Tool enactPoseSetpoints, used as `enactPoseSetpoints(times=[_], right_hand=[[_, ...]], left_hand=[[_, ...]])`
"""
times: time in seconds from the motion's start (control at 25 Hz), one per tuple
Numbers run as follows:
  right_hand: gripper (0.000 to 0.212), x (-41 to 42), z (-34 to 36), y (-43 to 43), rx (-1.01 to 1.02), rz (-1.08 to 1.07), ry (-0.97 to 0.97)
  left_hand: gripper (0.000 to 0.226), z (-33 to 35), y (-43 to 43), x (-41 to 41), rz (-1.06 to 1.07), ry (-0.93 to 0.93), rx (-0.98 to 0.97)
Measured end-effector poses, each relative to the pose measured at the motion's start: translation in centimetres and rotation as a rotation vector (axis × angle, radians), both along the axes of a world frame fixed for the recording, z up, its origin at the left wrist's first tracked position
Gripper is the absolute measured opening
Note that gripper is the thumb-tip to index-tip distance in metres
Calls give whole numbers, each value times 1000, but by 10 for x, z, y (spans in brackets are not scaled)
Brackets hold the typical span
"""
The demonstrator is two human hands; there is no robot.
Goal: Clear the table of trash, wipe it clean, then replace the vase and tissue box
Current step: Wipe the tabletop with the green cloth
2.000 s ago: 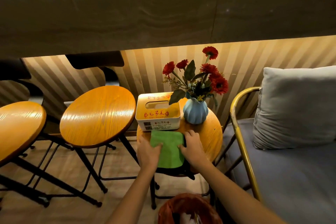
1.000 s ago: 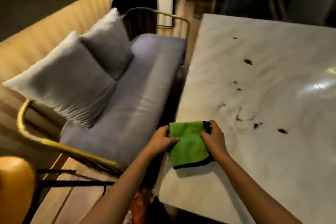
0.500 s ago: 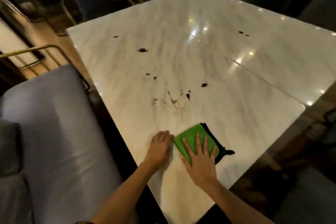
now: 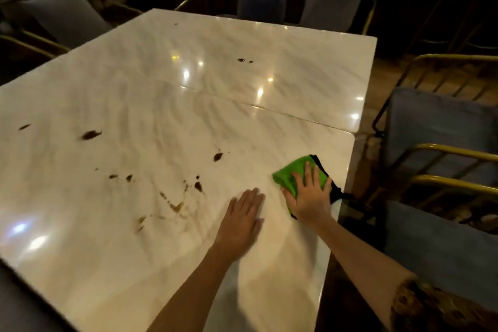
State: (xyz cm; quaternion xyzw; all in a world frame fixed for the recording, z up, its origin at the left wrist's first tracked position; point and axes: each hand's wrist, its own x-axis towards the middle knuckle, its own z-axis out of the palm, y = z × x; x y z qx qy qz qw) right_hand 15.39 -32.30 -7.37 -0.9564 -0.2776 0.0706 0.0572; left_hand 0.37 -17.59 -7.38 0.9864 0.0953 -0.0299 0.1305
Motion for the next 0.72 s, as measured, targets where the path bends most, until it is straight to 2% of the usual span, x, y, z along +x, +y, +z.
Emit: enactPoseSetpoints(times=[0.12,0.2,0.36,0.44,0.72], right_hand=[[72,44,-9,21,34,-10,-46],[63,43,-11,18,78,-39,-105],[61,-64,-13,-27,119,15,-98],[63,-76,-11,-48,108,34,-87],[62,98,-8,-18,-42,-144,-38]], left_hand=[[67,-12,10,48,21,-16,48],[66,-16,11,58,34,-18,70],[62,-15,9,52,45,-15,101],[62,-12,9,54,53,-7,91],[58,-19,9,54,52,-27,121]])
